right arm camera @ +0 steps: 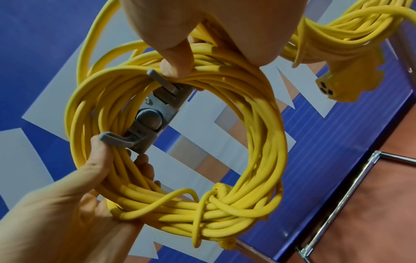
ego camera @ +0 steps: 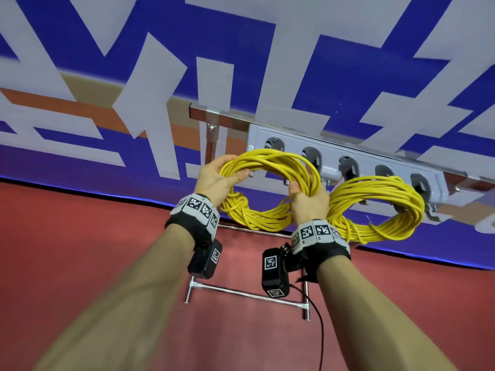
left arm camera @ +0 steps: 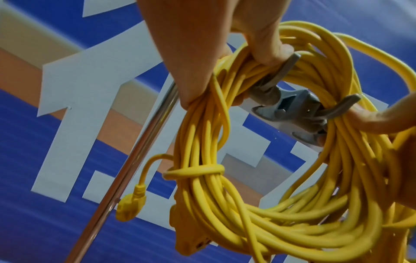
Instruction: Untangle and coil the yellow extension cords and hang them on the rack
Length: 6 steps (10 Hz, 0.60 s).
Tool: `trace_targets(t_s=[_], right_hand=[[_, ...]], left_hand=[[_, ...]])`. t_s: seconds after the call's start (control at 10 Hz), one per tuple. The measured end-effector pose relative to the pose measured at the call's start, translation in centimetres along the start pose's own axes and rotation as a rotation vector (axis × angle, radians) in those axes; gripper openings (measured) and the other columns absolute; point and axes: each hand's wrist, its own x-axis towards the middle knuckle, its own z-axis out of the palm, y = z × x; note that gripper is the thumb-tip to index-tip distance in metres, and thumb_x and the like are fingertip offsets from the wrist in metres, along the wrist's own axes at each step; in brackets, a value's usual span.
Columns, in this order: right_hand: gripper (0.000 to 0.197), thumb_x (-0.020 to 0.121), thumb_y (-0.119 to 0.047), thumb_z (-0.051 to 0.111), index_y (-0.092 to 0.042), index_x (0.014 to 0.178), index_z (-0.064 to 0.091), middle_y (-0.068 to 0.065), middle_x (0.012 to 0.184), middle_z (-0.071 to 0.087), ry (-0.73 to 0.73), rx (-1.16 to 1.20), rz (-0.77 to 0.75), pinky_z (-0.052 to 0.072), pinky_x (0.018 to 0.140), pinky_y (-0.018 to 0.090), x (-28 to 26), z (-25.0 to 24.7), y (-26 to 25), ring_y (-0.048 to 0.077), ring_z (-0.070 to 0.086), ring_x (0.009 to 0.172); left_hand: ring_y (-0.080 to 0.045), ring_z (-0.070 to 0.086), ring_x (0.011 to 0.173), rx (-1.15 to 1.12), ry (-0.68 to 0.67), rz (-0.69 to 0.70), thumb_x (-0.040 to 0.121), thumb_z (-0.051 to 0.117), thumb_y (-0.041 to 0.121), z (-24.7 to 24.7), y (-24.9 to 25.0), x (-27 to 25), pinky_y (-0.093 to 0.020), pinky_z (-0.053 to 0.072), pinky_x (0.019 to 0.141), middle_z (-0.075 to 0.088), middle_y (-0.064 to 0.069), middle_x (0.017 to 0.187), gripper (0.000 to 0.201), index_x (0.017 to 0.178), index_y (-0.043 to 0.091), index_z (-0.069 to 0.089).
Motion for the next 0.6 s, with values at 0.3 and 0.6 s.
trace_targets(t_s=[0.3,0.6], right_hand=[[0.014,0.084,-0.024,0.067,-0.025,0.097,0.066,0.003,0.100,0.068,-0.071,0.015,0.054,0.045,0.087,0.030,-0.8,-0.9,-0.1,0.023,0.061,0.093],[0.065,0.085,-0.035,0.067,-0.001,0.135,0.045,0.012,0.121,0.055,-0.229,0.005,0.436,0.033,0.081,0.030,-2.3,-4.2,-3.6,0.028,0.052,0.101]], left_hand=[[-0.018,0.066,0.100,-0.058,-0.043,-0.084,0.078,0.078,0.010,-0.2,0.0,-1.2,-0.035,0.050,0.090,0.072,-0.001,0.101,0.038,0.111,0.026,0.069],[-0.024,0.042,0.136,0.130,0.004,-0.225,0.073,0.079,0.003,-0.2,2.5,-2.9,-0.037,0.041,0.105,0.034,-0.005,0.154,0.096,0.152,0.020,0.027]])
